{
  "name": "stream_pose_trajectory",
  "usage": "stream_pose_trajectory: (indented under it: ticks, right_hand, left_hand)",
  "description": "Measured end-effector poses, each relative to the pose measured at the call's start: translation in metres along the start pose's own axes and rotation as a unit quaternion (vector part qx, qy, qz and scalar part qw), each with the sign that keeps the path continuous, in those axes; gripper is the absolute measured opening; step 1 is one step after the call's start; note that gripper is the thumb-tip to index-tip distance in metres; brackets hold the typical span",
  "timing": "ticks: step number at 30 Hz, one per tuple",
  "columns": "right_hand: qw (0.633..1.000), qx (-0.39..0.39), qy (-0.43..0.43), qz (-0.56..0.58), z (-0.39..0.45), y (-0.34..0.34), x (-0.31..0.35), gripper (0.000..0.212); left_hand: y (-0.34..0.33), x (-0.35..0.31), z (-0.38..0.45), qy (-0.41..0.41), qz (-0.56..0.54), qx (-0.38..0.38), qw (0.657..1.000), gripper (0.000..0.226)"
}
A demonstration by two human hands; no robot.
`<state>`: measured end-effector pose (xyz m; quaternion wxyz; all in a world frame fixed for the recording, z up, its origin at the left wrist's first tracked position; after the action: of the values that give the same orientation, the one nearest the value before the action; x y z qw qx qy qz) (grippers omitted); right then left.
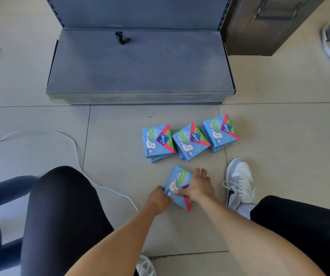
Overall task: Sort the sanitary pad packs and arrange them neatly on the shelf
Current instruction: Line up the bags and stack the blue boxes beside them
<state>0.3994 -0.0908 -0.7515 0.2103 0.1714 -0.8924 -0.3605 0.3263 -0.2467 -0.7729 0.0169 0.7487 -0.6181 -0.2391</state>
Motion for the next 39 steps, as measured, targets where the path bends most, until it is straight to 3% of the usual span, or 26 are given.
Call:
stream_pose_trajectory:
  ticks: [2,5,8,14,18,23,28,31,36,39]
  right_hand:
    - [0.999,0.015,0.023,-0.022,0.006,0.001,0.005,0.098]
    - [0.997,0.035,-0.001,0.064,0.010,-0.005,0.002,0.092]
    - [0.989,0.034,-0.046,0.135,0.007,-0.013,-0.006,0.090]
    - [0.976,-0.021,-0.052,0.211,0.002,-0.009,-0.001,0.080]
    - [0.964,-0.037,-0.038,0.262,-0.005,0.000,0.007,0.076]
    - [0.923,-0.031,0.017,0.383,-0.016,0.031,0.026,0.064]
    - [0.904,-0.052,0.091,0.414,-0.020,0.097,0.065,0.073]
    - [0.902,-0.067,0.115,0.412,-0.028,0.145,0.088,0.064]
    - [0.879,-0.108,0.168,0.433,-0.043,0.227,0.118,0.074]
    - [0.862,-0.115,0.202,0.450,-0.061,0.280,0.128,0.066]
  left_hand:
    - [0.005,-0.007,0.005,-0.015,-0.001,-0.010,1.000,0.033]
    - [0.014,-0.011,0.015,-0.010,-0.030,-0.021,0.999,0.044]
    - [0.013,-0.005,0.029,0.004,-0.134,0.001,0.991,0.021]
    - [0.017,-0.008,0.021,0.035,-0.355,0.084,0.931,0.032]
    - [0.041,-0.008,0.012,0.039,-0.320,0.090,0.942,0.053]
    - [0.083,-0.023,-0.015,0.008,-0.322,0.098,0.942,0.045]
    - [0.131,-0.063,-0.046,-0.075,-0.330,0.091,0.937,0.036]
    - [0.163,-0.093,-0.062,-0.121,-0.317,0.081,0.937,0.036]
    - [0.223,-0.155,-0.109,-0.209,-0.304,0.028,0.929,0.032]
    - [0.268,-0.184,-0.145,-0.263,-0.286,-0.011,0.921,0.032]
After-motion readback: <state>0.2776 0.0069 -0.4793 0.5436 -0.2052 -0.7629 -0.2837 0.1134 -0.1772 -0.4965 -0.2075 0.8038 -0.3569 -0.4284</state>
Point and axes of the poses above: each hand's wrist, its own z-axis towards the middle knuckle, its own y-axis out of the back of the hand, x = y × z, the point moved 7 cm from there along z, towards the middle knuckle, and after that the axes turned 5 degrees about y, right-handed, at the moved point
